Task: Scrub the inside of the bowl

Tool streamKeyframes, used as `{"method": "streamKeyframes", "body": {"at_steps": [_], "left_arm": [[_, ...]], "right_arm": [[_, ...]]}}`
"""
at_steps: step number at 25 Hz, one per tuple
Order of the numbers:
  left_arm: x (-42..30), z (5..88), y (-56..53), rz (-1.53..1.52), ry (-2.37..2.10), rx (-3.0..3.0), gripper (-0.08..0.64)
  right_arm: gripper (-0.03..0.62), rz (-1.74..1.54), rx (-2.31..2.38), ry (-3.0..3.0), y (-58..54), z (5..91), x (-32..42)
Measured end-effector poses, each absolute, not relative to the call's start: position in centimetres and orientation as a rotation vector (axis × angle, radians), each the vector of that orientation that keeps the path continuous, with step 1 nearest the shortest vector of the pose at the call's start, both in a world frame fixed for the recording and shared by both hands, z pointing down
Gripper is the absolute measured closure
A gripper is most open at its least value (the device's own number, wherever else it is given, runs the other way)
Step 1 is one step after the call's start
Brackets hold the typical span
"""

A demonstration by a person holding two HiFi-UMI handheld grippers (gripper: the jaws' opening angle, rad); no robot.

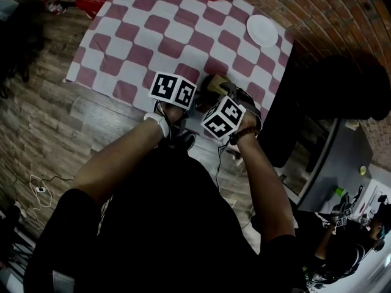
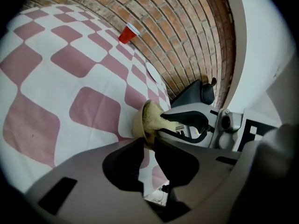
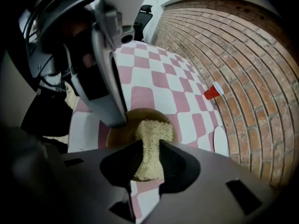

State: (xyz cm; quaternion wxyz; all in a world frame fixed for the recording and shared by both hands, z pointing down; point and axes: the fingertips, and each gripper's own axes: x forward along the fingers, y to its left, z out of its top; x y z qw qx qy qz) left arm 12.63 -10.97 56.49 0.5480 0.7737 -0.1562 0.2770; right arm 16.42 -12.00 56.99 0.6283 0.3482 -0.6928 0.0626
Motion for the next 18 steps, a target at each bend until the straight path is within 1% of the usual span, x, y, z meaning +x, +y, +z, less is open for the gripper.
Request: {"method": "streamKeyframes", "body": {"at_steps": [7, 10, 12, 14, 18], "left_arm": [[11.9, 56.9, -11.3, 0.653, -0.386, 1.835, 0.482], [11.8, 56.7, -11.2, 0.669, -0.361, 1.853, 0.506], [12.1, 56.5, -11.3, 0.683, -0.342, 1.871, 0.511], [12.4, 56.3, -11.2, 0.700, -0.320, 1.886, 0.511], [13.0, 56.4, -10.8, 0.729, -0.307, 1.893, 0.511]], "right_arm": [[0.472, 0.429, 0.823, -1.749, -11.7, 57.0, 13.9], [0.472, 0.510, 0.722, -1.736, -10.0, 57.2, 14.3], [0.472, 0.468, 0.630, -1.678, -9.0, 57.2, 15.0], [0.472, 0.353, 0.573, -1.596, -8.8, 57.2, 16.0], [0.472, 0.196, 0.637, -1.510, -10.4, 56.9, 17.3]]}}
